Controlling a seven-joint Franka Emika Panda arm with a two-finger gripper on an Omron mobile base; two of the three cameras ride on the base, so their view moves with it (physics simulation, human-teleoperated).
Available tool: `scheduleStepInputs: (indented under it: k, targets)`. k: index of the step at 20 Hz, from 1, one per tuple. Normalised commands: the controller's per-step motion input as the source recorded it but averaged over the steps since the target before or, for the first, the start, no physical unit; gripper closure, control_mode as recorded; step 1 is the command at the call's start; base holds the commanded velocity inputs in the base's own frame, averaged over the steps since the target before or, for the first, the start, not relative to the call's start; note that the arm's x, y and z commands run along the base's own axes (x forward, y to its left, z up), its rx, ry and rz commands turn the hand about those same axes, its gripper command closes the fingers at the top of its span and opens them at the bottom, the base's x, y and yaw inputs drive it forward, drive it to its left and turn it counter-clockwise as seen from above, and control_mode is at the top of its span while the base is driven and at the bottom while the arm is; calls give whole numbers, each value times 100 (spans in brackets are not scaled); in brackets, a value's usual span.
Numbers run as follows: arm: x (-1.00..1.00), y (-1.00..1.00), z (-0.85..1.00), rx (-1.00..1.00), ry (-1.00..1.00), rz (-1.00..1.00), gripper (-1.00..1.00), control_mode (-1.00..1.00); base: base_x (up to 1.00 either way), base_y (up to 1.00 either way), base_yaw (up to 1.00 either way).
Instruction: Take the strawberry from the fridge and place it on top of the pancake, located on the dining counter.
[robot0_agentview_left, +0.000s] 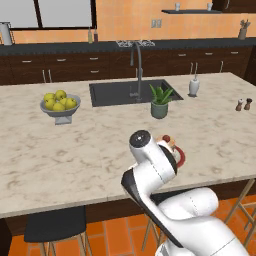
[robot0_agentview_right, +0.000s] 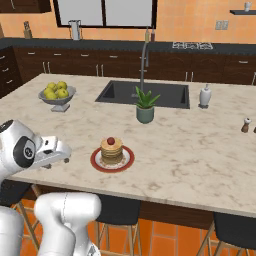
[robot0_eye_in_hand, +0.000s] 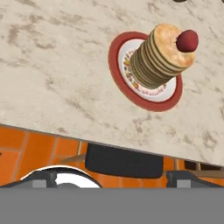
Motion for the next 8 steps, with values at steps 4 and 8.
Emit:
scheduleStepInputs:
  k: [4, 8]
  targets:
    - [-12, 22, -9, -9, 10, 1, -100, -100, 0, 0, 0]
    - [0, 8, -22, -10, 17, 0, -100, -100, 0, 0, 0]
